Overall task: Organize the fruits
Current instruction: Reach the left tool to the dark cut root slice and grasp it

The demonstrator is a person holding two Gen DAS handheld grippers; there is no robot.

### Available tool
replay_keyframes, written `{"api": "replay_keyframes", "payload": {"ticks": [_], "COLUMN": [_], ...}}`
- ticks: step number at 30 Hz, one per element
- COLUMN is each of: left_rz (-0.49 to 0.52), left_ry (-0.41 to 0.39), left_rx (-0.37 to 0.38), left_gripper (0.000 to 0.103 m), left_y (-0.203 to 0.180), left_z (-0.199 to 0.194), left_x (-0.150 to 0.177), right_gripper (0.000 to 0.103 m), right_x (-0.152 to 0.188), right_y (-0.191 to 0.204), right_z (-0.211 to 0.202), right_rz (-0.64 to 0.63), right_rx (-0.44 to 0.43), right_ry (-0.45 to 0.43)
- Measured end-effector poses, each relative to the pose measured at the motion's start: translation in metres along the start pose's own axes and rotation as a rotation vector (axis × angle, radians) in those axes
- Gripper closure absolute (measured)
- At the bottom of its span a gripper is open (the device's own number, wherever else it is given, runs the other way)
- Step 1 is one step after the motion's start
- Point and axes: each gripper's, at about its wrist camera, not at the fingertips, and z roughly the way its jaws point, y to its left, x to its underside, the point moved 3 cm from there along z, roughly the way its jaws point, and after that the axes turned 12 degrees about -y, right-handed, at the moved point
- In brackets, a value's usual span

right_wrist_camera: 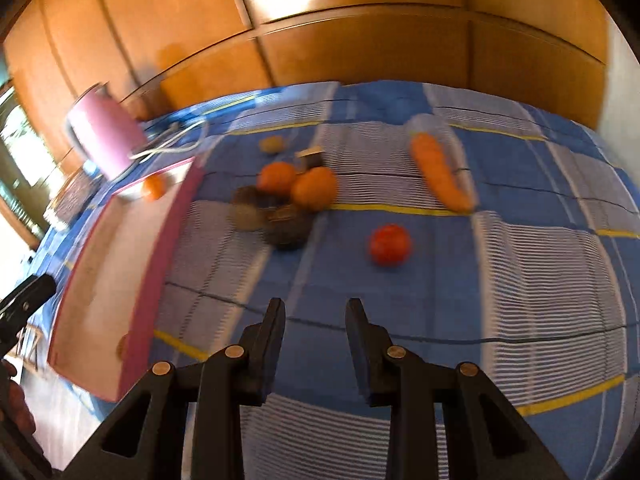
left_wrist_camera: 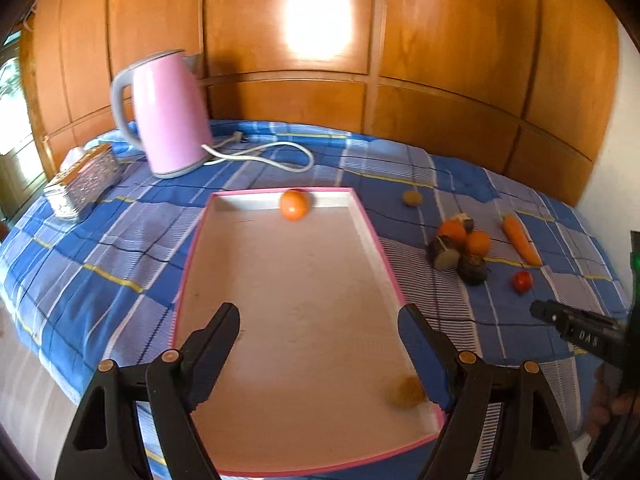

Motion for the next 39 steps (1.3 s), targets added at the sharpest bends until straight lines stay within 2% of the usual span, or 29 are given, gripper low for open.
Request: {"api": "replay_keyframes", "payload": {"ticks": [10,15,16,18,23,25,39], "left_rz": [0.074,0.073,0.075,0.065,0.058,0.044,-0.034], "left_ry": [0.019,0.065,0.073,0.102,0.153,0.172,0.248], "left_rx": [0.11,0.154,0.163,0.189,0.23,0.25,0.261], "left_gripper": [0.023,0.023,0.025,0.036,0.047,0.048,0.047], "left_y": [-0.05,-0.067,-0.07,-0.074,-0.083,-0.087,-0.107], "left_z": [0.016,0.03,0.033,0.04,0.059,0.066,0.124], "left_x": [-0.01,-0.009,-0.009,-0.008,-0.009,-0.01,-0.03], "right_gripper": [0.072,0.072,0.072,0.072,0.072,0.072,0.072], "right_x": [-0.018,-0.027,-0.028,-0.03,-0.029,-0.027,-0.033], "right_y": [-0.042,-0.052,-0.053,-0.056,-0.059,-0.061,-0.068], "right_z": [-0.001,0.008,0.01,0.015,0.019,0.021,0.023], "right_rz": [0.029,0.016,0.014,0.009,0.024,0.036,0.045], "right_rx": [0.089,0.106,0.108,0.108,0.082,0.072,0.046], "right_ry": [-0.039,-0.034,-0.031,-0.024,-0.02,-0.017,-0.039]}}
